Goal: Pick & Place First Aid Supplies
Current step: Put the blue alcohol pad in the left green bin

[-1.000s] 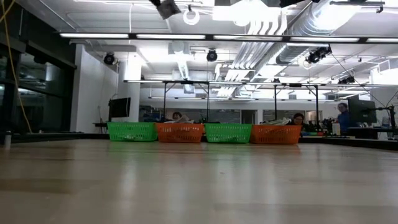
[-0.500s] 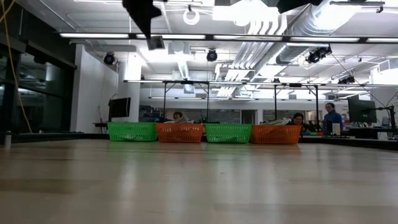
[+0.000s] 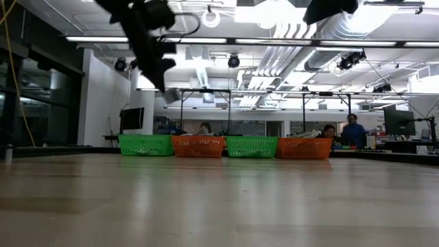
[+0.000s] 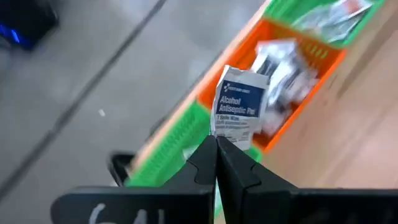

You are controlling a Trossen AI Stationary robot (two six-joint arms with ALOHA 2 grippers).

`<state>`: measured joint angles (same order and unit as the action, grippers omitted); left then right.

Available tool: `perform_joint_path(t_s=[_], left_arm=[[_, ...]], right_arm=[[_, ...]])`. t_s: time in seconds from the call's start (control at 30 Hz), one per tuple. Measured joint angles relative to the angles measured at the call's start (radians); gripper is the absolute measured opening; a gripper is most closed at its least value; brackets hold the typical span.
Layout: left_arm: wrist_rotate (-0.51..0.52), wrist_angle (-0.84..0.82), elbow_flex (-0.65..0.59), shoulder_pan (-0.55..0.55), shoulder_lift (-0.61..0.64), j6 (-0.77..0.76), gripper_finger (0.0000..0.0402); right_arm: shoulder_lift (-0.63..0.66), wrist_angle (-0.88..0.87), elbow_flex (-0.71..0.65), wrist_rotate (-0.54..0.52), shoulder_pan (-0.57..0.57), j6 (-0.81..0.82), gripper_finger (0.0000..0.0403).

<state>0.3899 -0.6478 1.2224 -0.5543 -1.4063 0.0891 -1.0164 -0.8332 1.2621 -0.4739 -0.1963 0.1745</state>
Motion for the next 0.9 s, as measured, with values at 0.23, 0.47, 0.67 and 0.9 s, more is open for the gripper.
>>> perform_joint_path(t_s=[0.23,0.47,0.67,0.9], left_arm=[[-0.146,0.278,-0.282,-0.146,0.079,-0.155,0.0000],[-0.276,0.458,-0.426,-0.267,0.080,-0.301,0.0000],[-0.343,0.473,-0.469,-0.353,0.067,-0.398,0.0000],[-0.486,0.563,-0.469,-0.405,-0.001,-0.462,0.0000]], right_arm=[[0.000,0.001,0.000,0.012,-0.068,0.000,0.0122],[-0.001,0.024,0.000,0.012,-0.107,0.001,0.0122],[-0.002,0.046,0.000,0.012,-0.127,0.002,0.0122],[-0.002,0.047,-0.001,0.012,-0.153,0.001,0.0122]])
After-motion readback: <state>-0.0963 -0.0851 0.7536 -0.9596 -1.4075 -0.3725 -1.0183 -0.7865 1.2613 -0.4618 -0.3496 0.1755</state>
